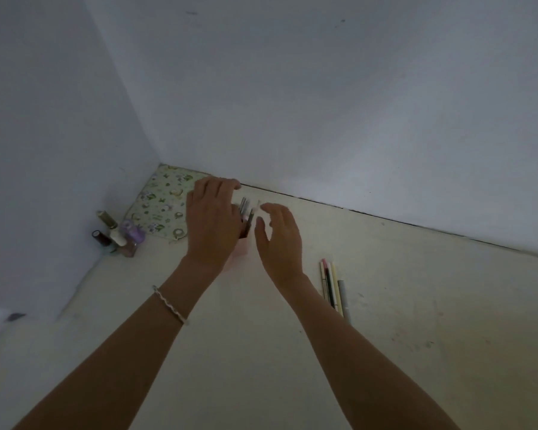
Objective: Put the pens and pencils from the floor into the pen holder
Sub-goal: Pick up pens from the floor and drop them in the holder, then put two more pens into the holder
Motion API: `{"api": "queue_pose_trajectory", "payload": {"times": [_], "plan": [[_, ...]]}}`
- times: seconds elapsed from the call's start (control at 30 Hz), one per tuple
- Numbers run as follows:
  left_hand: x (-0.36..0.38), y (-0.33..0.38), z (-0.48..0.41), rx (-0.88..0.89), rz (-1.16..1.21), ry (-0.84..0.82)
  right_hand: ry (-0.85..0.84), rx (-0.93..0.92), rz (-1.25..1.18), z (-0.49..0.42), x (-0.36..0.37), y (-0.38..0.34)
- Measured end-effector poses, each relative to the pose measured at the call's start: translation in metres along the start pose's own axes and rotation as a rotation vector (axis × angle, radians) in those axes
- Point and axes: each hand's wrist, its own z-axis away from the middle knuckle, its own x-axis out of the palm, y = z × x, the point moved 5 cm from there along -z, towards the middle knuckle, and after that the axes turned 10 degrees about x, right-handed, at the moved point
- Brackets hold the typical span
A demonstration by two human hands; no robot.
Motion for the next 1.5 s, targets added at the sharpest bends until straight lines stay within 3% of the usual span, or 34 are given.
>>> {"api": "queue_pose_trajectory", "payload": {"times": [0.1, 0.23, 0.3, 0.63, 0.83, 1.0, 1.13, 1.2, 1.33, 1.4, 1.5], "plan": [[0.025, 0.031, 0.016, -0.059, 0.130, -0.099, 0.160, 0.232, -0.069, -0.009, -0.032, 0.030], [0.108, 0.088, 0.067, -0.311, 0.293, -0.768, 0.188, 0.442, -0.100, -0.014, -0.077, 0.077], [0.133, 0.115, 0.090, -0.379, 0.330, -0.923, 0.200, 0.497, -0.081, -0.010, -0.098, 0.095], [0.164, 0.144, 0.114, -0.564, 0.232, -0.980, 0.176, 0.593, 0.013, 0.018, -0.142, 0.143], [0.158, 0.133, 0.102, -0.566, 0.289, -0.929, 0.082, 0.638, 0.007, 0.026, -0.136, 0.155], [0.128, 0.106, 0.046, -0.539, 0.496, -0.528, -0.366, 0.809, 0.305, 0.048, -0.116, 0.179], [0.099, 0.094, 0.014, -0.468, 0.640, -0.334, -0.606, 0.724, 0.478, 0.069, -0.092, 0.173], [0.081, 0.076, 0.000, -0.434, 0.626, -0.231, -0.574, 0.710, 0.442, 0.061, -0.090, 0.163], [0.038, 0.023, -0.028, -0.324, 0.523, 0.010, -0.237, 0.598, 0.261, 0.015, -0.104, 0.130], [0.024, -0.002, -0.030, -0.288, 0.450, 0.015, -0.118, 0.560, 0.079, -0.003, -0.102, 0.105], [0.022, -0.019, -0.019, -0.213, 0.330, -0.115, -0.063, 0.532, -0.157, -0.015, -0.089, 0.071]]}}
